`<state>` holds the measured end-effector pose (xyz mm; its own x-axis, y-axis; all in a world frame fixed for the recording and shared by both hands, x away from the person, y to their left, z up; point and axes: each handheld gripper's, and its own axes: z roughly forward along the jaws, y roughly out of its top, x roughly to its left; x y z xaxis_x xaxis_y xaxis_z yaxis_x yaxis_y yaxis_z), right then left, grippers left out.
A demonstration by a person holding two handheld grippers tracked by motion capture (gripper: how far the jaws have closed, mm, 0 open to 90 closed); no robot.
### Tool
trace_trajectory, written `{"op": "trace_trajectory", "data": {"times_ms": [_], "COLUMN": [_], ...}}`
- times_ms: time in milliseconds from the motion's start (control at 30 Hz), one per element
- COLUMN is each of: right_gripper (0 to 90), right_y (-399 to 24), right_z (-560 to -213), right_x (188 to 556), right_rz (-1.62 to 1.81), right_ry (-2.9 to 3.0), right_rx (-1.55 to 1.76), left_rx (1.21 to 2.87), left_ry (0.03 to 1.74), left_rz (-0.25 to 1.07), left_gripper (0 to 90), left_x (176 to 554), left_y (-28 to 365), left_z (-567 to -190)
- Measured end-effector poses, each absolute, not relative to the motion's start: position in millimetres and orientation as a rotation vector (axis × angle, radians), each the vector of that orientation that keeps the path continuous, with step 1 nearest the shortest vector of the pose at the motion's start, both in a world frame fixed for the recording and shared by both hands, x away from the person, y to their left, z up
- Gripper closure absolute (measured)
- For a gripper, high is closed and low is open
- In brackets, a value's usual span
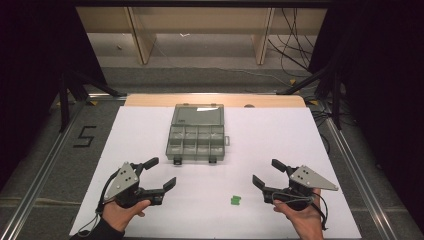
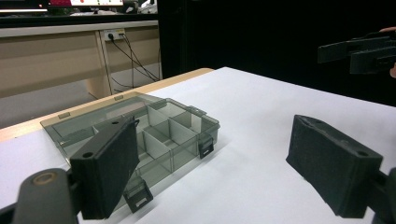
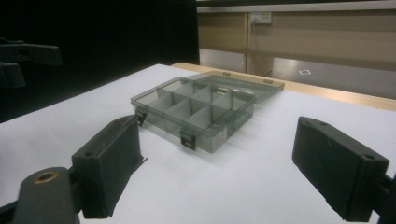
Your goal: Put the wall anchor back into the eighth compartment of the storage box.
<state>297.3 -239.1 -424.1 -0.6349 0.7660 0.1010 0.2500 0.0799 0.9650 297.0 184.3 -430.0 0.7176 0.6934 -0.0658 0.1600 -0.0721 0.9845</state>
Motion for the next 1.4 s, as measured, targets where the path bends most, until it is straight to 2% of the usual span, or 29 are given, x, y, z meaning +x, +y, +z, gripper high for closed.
{"op": "trace_trajectory", "data": {"times_ms": [433,600,867,900,1400], "right_gripper": [16.5,16.6,22.6,25.7,35.3], "right_y": [-237.4,-235.5,-217.7,-212.5,-189.4], "right_z": [-423.5,-419.6,-422.5,-423.5,-436.3], "right_x": [299.1,303.7,314.7,316.3,347.5], "right_rz": [1.572,1.468,1.308,1.245,1.004], "right_ry": [1.936,2.013,2.188,2.272,2.601], "right_rx": [0.967,0.92,0.821,0.799,0.711], "left_rx": [1.619,1.614,1.63,1.632,1.62], "left_ry": [0.697,0.718,0.695,0.695,0.715], "left_rz": [0.515,0.508,0.523,0.521,0.51], "left_gripper": [15.8,15.8,15.8,15.8,15.8], "left_x": [297.6,297.1,299.3,299.4,299.2], "left_y": [184.8,184.3,184.9,185.0,184.2], "left_z": [-429.9,-430.5,-430.8,-431.1,-431.1]}}
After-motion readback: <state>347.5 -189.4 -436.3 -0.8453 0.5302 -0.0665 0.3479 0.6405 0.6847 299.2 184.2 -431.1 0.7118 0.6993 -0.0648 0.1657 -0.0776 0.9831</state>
